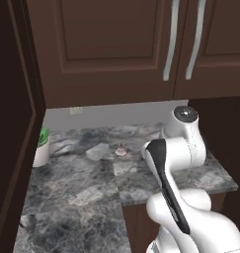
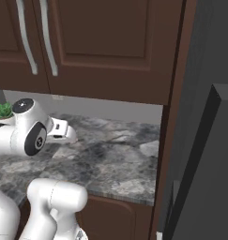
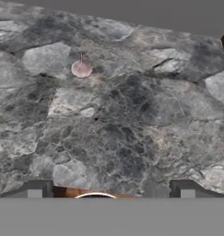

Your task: Place the liquor on the top shelf of the fridge to keep it out of children's reach, and place the mushroom and garlic on lower shelves for easy access.

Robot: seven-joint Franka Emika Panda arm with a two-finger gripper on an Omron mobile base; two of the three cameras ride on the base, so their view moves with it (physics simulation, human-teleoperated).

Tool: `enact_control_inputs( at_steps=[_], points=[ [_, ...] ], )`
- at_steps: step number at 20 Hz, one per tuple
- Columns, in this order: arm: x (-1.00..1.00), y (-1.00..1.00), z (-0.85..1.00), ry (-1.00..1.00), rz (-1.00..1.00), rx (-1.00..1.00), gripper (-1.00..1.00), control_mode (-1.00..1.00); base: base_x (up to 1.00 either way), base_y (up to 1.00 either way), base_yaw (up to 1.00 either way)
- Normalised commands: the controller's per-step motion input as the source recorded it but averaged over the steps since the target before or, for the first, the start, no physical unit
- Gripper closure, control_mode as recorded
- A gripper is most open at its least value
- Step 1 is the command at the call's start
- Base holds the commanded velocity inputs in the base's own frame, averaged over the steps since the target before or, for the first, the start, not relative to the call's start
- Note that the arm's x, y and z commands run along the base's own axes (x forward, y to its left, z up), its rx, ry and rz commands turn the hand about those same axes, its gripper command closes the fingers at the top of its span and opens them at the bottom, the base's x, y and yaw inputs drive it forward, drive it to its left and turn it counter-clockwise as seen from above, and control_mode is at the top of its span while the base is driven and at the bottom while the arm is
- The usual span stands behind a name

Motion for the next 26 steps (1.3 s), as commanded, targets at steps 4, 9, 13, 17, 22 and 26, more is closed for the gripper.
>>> enact_control_inputs(
  at_steps=[4,9,13,17,22,26],
  points=[
    [0.38,0.48,-0.33,0.12,-0.04,0.13,-1.0,-1.0,0.0,0.0,0.0],
    [0.54,0.27,-0.19,0.04,-0.04,0.13,-1.0,-1.0,0.0,0.0,0.0],
    [0.67,0.2,-0.26,0.01,-0.02,0.01,-1.0,-1.0,0.0,0.0,0.0],
    [0.61,0.22,-0.39,0.02,0.0,0.0,-1.0,-1.0,0.0,0.0,0.0],
    [0.5,0.08,-0.39,0.03,0.0,0.0,-1.0,-1.0,0.0,0.0,0.0],
    [0.42,0.0,-0.31,0.05,-0.01,0.0,-1.0,-1.0,0.0,0.0,0.0]
  ],
)
